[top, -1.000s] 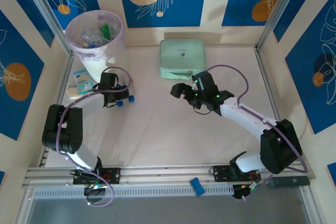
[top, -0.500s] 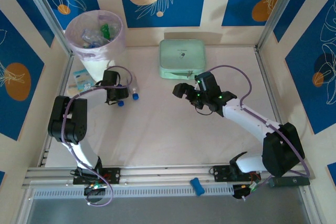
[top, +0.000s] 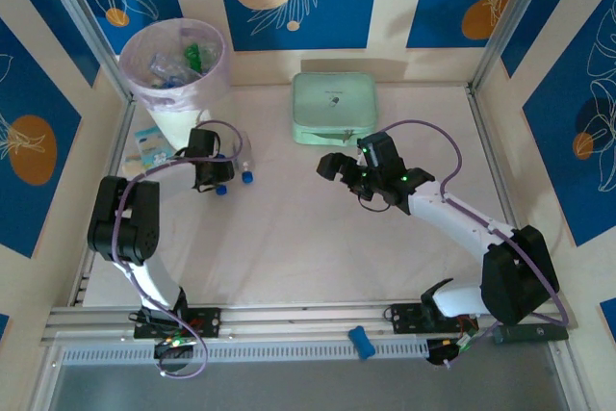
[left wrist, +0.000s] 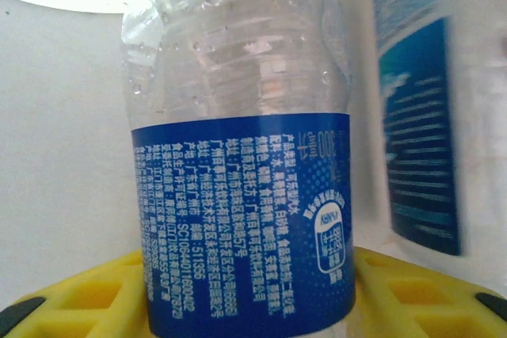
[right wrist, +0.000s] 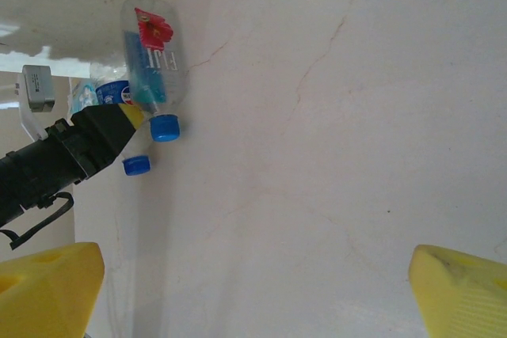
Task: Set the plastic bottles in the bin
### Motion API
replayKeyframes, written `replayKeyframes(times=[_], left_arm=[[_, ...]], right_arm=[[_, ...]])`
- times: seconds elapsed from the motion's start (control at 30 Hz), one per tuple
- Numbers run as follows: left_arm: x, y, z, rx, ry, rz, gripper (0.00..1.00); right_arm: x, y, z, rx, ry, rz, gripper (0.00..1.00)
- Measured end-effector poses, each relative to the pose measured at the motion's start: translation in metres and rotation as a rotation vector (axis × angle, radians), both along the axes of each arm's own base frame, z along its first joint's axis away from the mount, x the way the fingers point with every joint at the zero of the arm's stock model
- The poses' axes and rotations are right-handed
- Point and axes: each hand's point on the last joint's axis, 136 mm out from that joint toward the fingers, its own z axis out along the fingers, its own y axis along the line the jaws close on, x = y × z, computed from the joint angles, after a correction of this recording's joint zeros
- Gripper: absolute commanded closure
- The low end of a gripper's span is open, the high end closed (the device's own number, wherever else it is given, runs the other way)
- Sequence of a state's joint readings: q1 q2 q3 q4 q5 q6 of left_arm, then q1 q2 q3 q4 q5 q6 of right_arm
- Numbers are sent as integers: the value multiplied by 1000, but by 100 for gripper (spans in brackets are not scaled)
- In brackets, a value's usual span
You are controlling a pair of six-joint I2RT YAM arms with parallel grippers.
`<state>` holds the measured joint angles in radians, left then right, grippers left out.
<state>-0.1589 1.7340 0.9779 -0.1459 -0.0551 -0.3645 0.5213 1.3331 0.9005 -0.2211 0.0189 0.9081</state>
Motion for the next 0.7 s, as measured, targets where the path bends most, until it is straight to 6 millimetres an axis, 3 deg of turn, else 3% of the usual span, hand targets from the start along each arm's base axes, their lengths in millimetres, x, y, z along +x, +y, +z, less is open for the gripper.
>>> replayKeyframes(times=[0.2,0.57,0.7], left_arm=[[-9,-8,33,-36,-65,-26,54],[-49,-50,114,-77,-198,-156,55],[-50,-54,150,-96,-253,-171,56]], right_arm=[[2,1,1,10,-16,0,1],[8,7,-17,34,2,20,1],[8,7,-21,43,3,24,1]])
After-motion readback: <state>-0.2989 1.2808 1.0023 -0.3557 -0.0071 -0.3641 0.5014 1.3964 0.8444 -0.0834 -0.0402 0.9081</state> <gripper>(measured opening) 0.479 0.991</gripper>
